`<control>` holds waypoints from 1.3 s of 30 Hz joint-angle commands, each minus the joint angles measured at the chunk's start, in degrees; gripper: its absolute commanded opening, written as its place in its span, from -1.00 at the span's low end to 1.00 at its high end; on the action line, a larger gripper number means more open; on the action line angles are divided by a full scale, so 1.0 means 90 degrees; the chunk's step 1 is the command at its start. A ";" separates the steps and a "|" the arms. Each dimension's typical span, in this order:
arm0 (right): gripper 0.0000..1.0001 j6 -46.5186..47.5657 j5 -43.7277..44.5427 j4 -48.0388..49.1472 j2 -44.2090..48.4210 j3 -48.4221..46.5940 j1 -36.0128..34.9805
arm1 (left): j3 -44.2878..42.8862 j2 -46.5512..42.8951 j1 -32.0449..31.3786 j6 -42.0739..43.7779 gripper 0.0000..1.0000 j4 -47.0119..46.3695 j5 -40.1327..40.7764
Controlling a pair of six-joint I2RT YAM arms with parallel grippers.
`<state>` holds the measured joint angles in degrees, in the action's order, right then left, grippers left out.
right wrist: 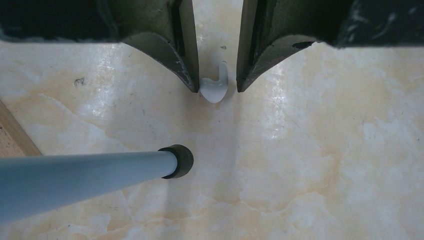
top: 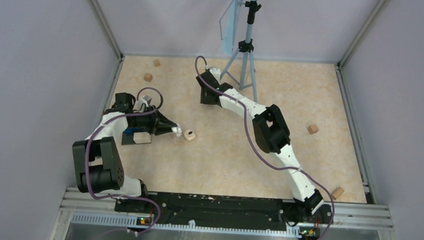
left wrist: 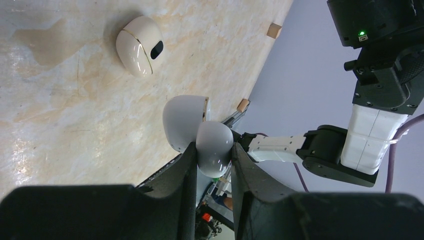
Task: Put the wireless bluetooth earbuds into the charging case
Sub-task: Move the right earbud to the center of the board.
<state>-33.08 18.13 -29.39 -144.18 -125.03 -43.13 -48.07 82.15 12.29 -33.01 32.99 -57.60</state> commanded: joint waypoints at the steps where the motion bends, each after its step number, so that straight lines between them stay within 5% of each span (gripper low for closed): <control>1: -0.33 0.0077 -0.0100 -0.0117 -0.0363 -0.0107 0.0095 | -0.0023 -0.0085 0.0040 0.0092 -1.00 -0.0138 -0.0103; 8: -0.34 0.0221 -0.0117 -0.0344 -0.0619 -0.0538 0.0095 | -0.0014 -0.0077 0.0040 0.0123 -1.00 -0.0111 -0.0082; 18: -0.70 0.0316 -0.0076 -0.0036 -0.0126 -0.0003 0.0095 | 0.0017 -0.0051 0.0040 0.0143 -1.00 -0.0131 -0.0094; 26: -0.80 0.0161 -0.0143 0.0532 0.1108 0.1669 0.0095 | 0.0065 -0.0106 0.0045 0.0176 -1.00 -0.0123 -0.0041; 39: -0.82 -0.0651 -0.0017 0.1505 0.4419 0.6372 0.0095 | 0.0229 -0.0246 0.0011 0.0146 -1.00 -0.0234 -0.0042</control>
<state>-35.68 16.91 -17.34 -113.45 -75.37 -42.57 -46.48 82.11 12.29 -32.34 32.95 -57.32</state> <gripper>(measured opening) 0.194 0.310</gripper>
